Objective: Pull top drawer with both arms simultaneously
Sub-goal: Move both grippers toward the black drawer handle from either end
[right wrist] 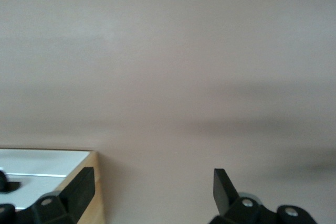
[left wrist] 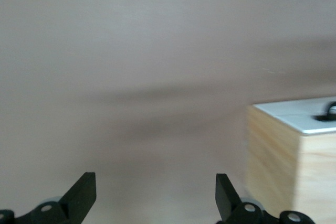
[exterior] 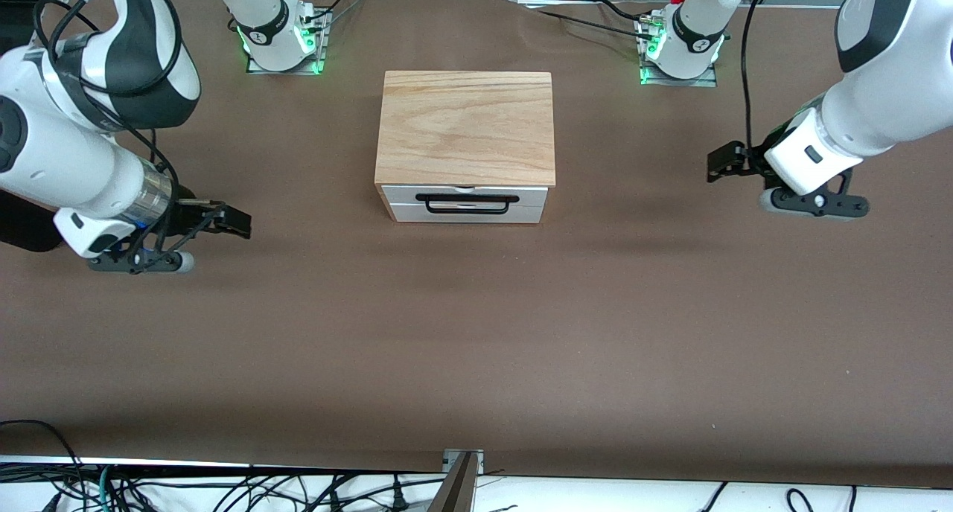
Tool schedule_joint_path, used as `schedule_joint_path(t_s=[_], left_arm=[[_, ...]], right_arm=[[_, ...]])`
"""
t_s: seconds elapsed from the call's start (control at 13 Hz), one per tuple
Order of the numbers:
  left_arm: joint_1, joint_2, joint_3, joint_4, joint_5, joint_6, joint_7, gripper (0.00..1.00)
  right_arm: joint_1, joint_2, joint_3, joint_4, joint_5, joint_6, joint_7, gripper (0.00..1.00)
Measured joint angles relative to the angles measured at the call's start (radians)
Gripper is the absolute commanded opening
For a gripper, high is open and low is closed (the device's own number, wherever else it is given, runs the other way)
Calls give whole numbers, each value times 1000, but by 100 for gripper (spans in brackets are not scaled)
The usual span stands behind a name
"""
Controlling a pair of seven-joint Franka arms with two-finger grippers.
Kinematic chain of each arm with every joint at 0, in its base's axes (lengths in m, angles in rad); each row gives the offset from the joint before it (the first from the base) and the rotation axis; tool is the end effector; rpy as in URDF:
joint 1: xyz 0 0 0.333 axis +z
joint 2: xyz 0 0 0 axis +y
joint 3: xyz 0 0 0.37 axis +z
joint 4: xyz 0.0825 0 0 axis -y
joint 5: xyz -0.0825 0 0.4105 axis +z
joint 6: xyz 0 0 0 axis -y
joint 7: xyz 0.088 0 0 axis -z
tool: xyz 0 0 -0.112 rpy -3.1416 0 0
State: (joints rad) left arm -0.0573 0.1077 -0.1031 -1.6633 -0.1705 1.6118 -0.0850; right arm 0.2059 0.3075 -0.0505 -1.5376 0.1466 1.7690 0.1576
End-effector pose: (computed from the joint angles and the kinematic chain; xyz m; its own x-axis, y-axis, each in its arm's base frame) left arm 0.5995 -0.1126 0.5687 0.9825 -0.0685 -0.1731 -0.0400 -0.9858 0.1631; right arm 0.6765 0.1241 0.5115 0.9950 -0.0292 -0.0960 -0.0399 -0.9929 -0.1118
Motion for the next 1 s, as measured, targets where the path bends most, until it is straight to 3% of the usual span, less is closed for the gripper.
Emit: schedule_joint_path(t_s=[0.23,0.54,0.85,1.0], left_arm=[[-17,71,-12,0,-154,0,13,100],[-63,228,-21,1,-396,71,120,100],[-92,370,-21,-1,-717,99,400,99],[-94,439,-20,-3,-848,102,547,98]], right_arm=[[-12,62,-4,0,207,21,-59,100],[-39,187,-7,-9,644,61,-349,100],[-36,344,-2,-46,1032,55,-742,100],[-3,402,3,-54,1145,43,-852,100]])
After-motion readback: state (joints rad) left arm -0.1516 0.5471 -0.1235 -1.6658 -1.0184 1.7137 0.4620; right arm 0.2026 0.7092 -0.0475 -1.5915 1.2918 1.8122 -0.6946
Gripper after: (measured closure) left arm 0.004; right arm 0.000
